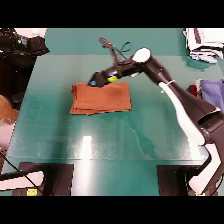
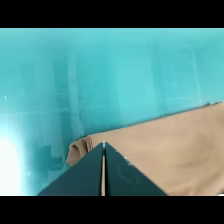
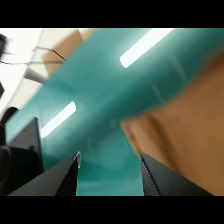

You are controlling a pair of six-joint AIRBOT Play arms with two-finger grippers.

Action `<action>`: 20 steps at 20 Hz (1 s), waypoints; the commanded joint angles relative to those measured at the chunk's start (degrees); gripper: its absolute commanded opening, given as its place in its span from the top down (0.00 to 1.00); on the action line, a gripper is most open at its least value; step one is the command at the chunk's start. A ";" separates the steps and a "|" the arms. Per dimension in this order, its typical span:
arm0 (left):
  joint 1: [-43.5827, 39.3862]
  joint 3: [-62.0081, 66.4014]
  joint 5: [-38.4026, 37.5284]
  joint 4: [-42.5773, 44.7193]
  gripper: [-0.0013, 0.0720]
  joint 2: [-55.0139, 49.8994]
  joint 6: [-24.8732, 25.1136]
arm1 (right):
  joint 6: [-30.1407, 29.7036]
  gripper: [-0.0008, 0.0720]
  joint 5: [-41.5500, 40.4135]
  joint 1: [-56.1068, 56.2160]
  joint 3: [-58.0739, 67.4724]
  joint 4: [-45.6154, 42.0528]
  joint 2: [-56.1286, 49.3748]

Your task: Fold the shirts.

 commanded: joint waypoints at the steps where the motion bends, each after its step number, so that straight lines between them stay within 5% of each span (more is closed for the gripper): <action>1: 0.35 0.00 -1.68 0.13 0.95 0.24 0.39 | 5.07 0.40 4.48 -8.02 -9.60 -7.87 4.66; 6: 0.35 0.00 -0.94 -0.15 0.95 0.22 0.35 | 7.37 0.40 -3.78 -19.67 -29.73 -9.18 12.96; 9: 0.33 -0.02 -0.85 -1.75 0.95 0.17 0.35 | 7.39 0.19 -8.83 -21.46 -35.67 -8.00 13.60; 16: 0.33 -0.02 -0.70 -5.03 0.95 0.17 0.33 | 7.17 0.20 -6.54 -14.47 -28.74 0.35 1.57; 17: 0.09 -0.02 -0.70 -5.77 0.95 0.17 0.35 | 7.17 0.21 -6.32 -13.00 -26.58 1.51 -0.33; 19: -1.18 -0.02 -0.74 -5.73 0.95 0.17 0.37 | 7.15 0.42 -6.14 -10.54 -22.29 4.00 -3.78; 20: -2.27 -0.02 -0.70 -5.64 0.95 0.17 0.37 | 7.15 0.46 -6.10 -9.62 -20.35 4.42 -5.05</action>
